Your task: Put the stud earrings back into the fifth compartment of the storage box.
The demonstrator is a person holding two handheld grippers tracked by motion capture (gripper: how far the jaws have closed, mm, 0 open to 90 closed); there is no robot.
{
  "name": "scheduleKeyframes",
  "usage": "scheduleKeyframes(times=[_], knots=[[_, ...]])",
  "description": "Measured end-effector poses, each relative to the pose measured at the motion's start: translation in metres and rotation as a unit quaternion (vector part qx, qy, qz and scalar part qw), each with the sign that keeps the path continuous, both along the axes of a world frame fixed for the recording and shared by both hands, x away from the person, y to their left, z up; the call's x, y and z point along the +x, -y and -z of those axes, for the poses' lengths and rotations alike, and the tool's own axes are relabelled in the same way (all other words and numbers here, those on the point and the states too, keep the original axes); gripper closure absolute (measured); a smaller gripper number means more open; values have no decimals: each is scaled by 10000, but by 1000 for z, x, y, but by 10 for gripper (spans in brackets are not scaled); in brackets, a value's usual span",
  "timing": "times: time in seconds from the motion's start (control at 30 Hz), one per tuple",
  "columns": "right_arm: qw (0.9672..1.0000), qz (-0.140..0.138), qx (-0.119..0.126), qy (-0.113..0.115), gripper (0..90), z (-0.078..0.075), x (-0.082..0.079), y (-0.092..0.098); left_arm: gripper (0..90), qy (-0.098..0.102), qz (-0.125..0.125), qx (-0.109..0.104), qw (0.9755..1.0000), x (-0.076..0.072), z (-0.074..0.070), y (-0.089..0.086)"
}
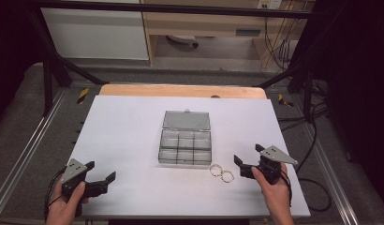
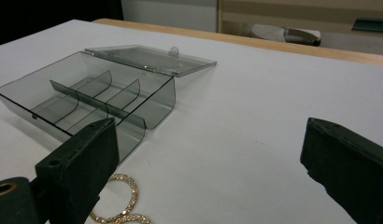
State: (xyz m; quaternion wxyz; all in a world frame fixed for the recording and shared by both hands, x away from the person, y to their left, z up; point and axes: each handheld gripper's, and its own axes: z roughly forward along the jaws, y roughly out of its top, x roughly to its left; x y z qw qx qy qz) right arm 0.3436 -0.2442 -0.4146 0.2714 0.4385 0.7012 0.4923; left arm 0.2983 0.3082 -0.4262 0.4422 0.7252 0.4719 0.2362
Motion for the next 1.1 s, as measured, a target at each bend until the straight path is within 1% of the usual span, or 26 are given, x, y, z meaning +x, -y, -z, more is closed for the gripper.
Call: scheduleKeyframes(times=[0.13, 0.17, 0.2, 0.23, 0.27, 0.3, 0.37, 0.43, 0.47, 0.53, 0.6, 0.63, 0.67, 0.7, 0.73, 0.8, 0.83, 0.87, 0.9, 0.93, 1.0, 1.03, 1.07, 1.1], knots=[[9999, -86, -98, -81, 55, 1, 0, -5, 75, 6, 2, 4, 10000, 0, 0, 0], [9998, -91, -113, -148, 65, 3, 1, -8, 75, 6, 2, 4, 10000, 0, 0, 0], [9997, -106, -69, -203, 78, 3, 1, -10, 75, 4, 4, 6, 10000, 0, 0, 0], [9997, -106, -69, -203, 78, 3, 1, -10, 75, 3, 7, 13, 10000, 0, 0, 0], [9994, -147, -45, -297, 110, 4, 1, -13, 75, 4, 11, 16, 10000, 0, 0, 0], [9994, -147, -45, -297, 110, 4, 1, -13, 75, 0, 14, 11, 10000, 0, 0, 0], [9991, -206, -144, -352, 151, 5, 1, -16, 75, -4, 20, 21, 10000, 0, 0, 1], [9981, -357, -267, -418, 262, 7, 1, -19, 75, -3, 30, 29, 10000, 0, 0, 1], [9981, -357, -267, -418, 262, 7, 1, -19, 75, -4, 29, 30, 10000, 0, 0, 1], [9973, -437, -379, -452, 328, 8, 0, -20, 75, -11, 37, 46, 10000, 0, 0, 1], [9966, -489, -431, -504, 367, 10, 0, -21, 75, -15, 40, 51, 10000, 0, 1, 1], [9958, -522, -474, -577, 406, 11, 0, -21, 75, -21, 50, 57, 10000, 0, 1, 1], [9953, -547, -510, -620, 425, 12, 0, -22, 75, -21, 50, 57, 10000, 0, 1, 1], [9953, -547, -510, -620, 425, 12, 0, -22, 75, -25, 53, 61, 10000, 0, 1, 1], [9939, -579, -599, -723, 475, 15, 0, -23, 75, -28, 52, 62, 10000, 0, 1, 1], [9924, -615, -687, -818, 529, 17, 0, -24, 75, -31, 55, 61, 10000, 0, 1, 1], [9924, -615, -687, -818, 529, 17, 0, -24, 75, -34, 56, 63, 10000, 0, 1, 2], [9906, -642, -761, -933, 586, 20, 0, -25, 76, -35, 53, 65, 10000, 0, 1, 2], [9906, -642, -761, -933, 586, 20, 0, -25, 76, -37, 54, 69, 10000, 0, 1, 2], [9890, -661, -833, -1029, 636, 23, 0, -25, 76, -42, 60, 62, 10000, 0, 1, 2], [9871, -684, -868, -1161, 668, 26, 0, -25, 76, -46, 74, 76, 9999, 0, 2, 2], [9864, -694, -900, -1190, 683, 27, 0, -25, 76, -46, 78, 82, 9999, 0, 2, 2], [9864, -694, -900, -1190, 683, 27, 0, -25, 76, -47, 84, 82, 9999, 0, 2, 2], [9854, -732, -908, -1243, 704, 28, 0, -25, 76, -50, 88, 82, 9999, 0, 2, 3]])
